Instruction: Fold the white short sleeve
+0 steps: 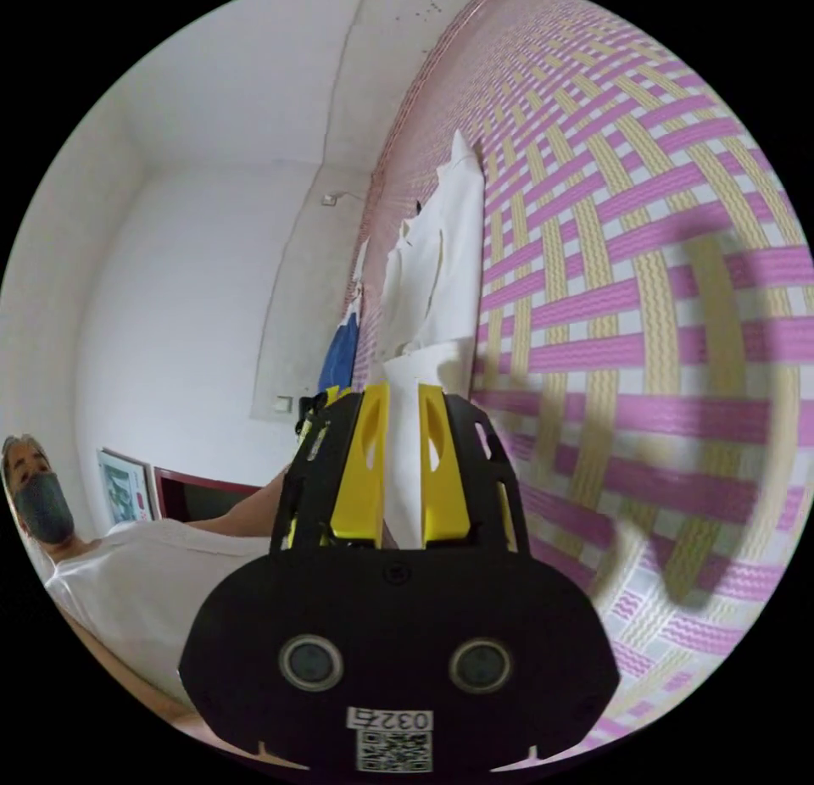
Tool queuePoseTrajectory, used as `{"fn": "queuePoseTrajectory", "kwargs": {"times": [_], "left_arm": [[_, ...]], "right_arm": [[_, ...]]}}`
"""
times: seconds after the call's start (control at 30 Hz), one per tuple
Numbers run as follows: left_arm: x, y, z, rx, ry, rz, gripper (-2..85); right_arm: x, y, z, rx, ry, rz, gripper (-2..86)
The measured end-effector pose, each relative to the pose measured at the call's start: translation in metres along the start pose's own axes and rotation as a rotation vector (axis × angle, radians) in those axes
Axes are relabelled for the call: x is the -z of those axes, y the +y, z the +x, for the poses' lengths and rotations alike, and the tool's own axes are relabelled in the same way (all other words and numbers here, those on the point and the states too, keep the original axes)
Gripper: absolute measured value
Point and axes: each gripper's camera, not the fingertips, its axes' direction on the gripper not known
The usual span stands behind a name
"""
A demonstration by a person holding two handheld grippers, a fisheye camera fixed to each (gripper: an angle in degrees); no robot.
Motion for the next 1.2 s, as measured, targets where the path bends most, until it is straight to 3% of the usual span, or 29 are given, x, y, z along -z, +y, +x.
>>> {"fn": "queuePoseTrajectory", "kwargs": {"times": [0.07, 0.2, 0.53, 0.77, 0.87, 0.97, 1.1, 1.2], "left_arm": [[0.004, 0.020, 0.009, -0.029, -0.114, -0.025, 3.1], [0.005, 0.048, 0.027, -0.114, -0.176, -0.076, 5.2], [-0.051, 0.046, 0.056, -0.369, -0.252, -0.479, 4.5], [-0.060, 0.037, 0.060, -0.391, -0.227, -0.523, -0.8], [-0.042, 0.035, 0.070, -0.407, -0.065, -0.430, -0.9], [-0.047, 0.035, 0.045, -0.285, -0.214, -0.507, -0.7], [-0.037, 0.038, 0.055, -0.353, -0.096, -0.453, 1.9], [-0.041, 0.044, 0.065, -0.414, -0.185, -0.492, 4.5]], "right_arm": [[-0.002, 0.009, -0.007, 0.023, 0.068, -0.058, 6.3], [-0.008, 0.037, -0.020, 0.056, 0.137, -0.135, 6.2], [-0.041, 0.109, -0.057, 0.053, 0.269, -0.209, 6.4], [-0.069, 0.135, -0.091, 0.095, 0.373, -0.239, 5.3], [-0.079, 0.140, -0.104, 0.100, 0.430, -0.240, 4.1], [-0.087, 0.147, -0.116, 0.121, 0.452, -0.239, 4.4], [-0.096, 0.155, -0.131, 0.146, 0.469, -0.227, 5.5], [-0.107, 0.163, -0.146, 0.189, 0.501, -0.242, 5.7]]}}
